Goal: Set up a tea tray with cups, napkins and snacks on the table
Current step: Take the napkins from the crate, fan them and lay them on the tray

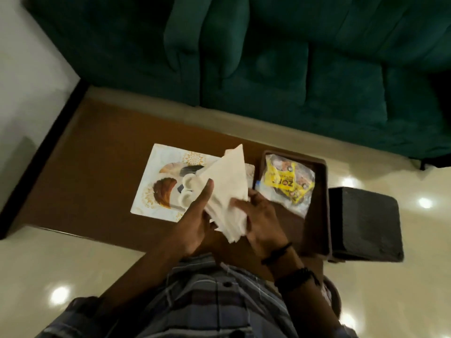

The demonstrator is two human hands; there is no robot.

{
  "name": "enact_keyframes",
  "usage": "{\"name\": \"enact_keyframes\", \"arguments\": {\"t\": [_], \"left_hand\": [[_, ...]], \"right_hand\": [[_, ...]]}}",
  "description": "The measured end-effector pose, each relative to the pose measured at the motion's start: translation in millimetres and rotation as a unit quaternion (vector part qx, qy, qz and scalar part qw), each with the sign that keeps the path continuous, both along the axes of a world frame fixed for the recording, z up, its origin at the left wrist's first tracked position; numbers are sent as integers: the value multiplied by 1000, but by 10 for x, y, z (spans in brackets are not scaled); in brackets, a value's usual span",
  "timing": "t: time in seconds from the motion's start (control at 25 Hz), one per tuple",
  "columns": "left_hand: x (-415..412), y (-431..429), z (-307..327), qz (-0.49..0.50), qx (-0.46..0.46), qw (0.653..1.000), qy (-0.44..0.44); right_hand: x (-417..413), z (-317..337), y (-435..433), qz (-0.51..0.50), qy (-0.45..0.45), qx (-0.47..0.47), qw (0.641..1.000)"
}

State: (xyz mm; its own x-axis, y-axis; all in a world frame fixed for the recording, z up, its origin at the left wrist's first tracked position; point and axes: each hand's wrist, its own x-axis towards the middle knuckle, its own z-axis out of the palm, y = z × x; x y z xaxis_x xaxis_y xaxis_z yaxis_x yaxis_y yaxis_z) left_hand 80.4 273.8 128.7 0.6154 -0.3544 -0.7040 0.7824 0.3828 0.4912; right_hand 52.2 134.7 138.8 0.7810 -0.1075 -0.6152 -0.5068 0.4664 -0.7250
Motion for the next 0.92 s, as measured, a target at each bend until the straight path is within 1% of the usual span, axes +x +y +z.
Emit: {"name": "enact_keyframes", "arguments": {"t": [0.08, 0.2, 0.28, 0.4, 0.56, 0.64, 0.76, 0.84, 0.92], "left_hand": [[14, 166, 175, 48, -28, 998, -24], [63, 383, 385, 96, -77, 991, -51], [89, 451, 443, 133, -104, 982, -86], [103, 461, 468, 183, -84, 974, -105], [103, 347, 508, 223, -35, 970, -92], [89, 258, 515, 233, -28, 969, -84], [44, 80, 505, 214, -29, 975, -59], [6, -10, 511, 200, -53, 977, -51], [-21, -56, 505, 196, -94, 974, -67]], "right_hand": [[-7, 159, 204, 46, -40, -28, 998], [123, 344, 376, 95, -85, -113, 985], [201, 412, 432, 106, -115, -170, 973], [242, 477, 463, 124, -164, -238, 949], [248, 480, 365, 136, -194, -304, 923], [272, 500, 277, 127, -205, -330, 913], [327, 536, 126, 106, -220, -380, 892], [329, 548, 10, 90, -234, -412, 876], [310, 543, -109, 88, -252, -434, 860]]}}
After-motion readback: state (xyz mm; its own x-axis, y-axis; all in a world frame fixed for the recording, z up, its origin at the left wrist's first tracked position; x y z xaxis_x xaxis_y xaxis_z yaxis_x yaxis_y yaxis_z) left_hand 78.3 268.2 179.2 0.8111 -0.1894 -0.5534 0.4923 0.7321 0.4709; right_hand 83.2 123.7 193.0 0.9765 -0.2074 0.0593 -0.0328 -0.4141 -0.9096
